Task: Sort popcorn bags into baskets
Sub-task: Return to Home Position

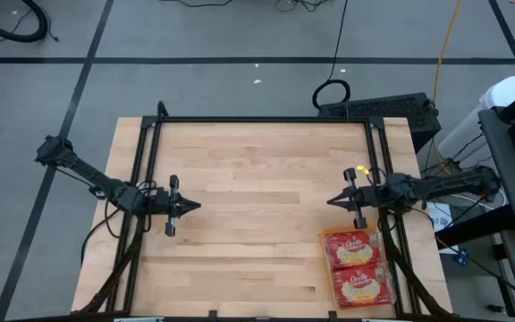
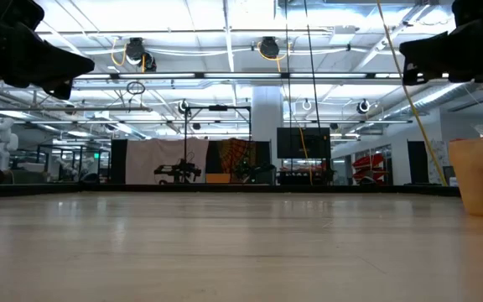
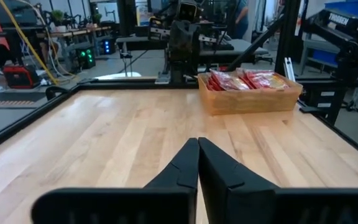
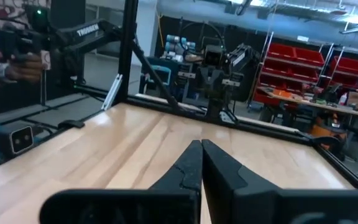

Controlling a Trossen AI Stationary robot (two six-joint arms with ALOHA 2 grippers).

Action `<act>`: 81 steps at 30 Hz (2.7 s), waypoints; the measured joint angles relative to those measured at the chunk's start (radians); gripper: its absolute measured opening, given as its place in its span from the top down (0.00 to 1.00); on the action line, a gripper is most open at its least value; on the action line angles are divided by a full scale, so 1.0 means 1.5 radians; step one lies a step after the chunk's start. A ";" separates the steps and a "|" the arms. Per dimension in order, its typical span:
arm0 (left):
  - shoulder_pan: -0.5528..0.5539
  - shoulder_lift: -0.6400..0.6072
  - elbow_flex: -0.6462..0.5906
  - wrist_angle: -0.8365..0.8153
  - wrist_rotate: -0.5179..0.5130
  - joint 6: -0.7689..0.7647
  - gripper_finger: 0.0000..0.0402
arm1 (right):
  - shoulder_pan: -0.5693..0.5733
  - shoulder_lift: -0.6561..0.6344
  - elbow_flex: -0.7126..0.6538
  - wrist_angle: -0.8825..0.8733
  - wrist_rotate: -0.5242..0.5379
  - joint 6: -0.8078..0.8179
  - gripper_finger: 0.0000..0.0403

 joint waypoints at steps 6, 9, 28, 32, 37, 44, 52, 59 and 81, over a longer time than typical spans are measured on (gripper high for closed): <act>0.000 0.000 0.000 0.000 0.000 -0.006 0.93 | -0.016 -0.119 -0.002 -0.105 -0.024 -0.002 1.00; 0.000 0.000 0.000 0.001 0.000 -0.006 0.95 | -0.042 -0.162 -0.019 -0.126 -0.024 0.003 1.00; -0.001 0.002 0.001 0.006 -0.001 -0.027 0.93 | -0.188 -0.183 -0.020 -0.200 -0.089 0.067 1.00; -0.001 0.002 0.001 0.000 -0.001 -0.033 0.92 | -0.188 -0.183 -0.020 -0.201 -0.089 0.072 1.00; 0.000 0.002 0.000 -0.017 -0.001 -0.029 0.93 | -0.188 -0.183 -0.020 -0.201 -0.089 0.073 1.00; 0.018 -0.004 -0.013 -0.031 0.000 0.010 0.99 | -0.188 -0.183 -0.020 -0.201 -0.089 0.073 1.00; 0.080 -0.012 -0.013 -0.028 0.062 0.042 0.96 | -0.188 -0.183 -0.020 -0.198 -0.091 0.072 1.00; 0.180 -0.029 -0.013 -0.058 0.148 0.042 0.98 | -0.188 -0.183 -0.020 -0.197 -0.091 0.072 1.00; 0.379 -0.137 -0.013 -0.099 0.340 0.069 0.99 | -0.188 -0.183 -0.020 -0.195 -0.092 0.071 1.00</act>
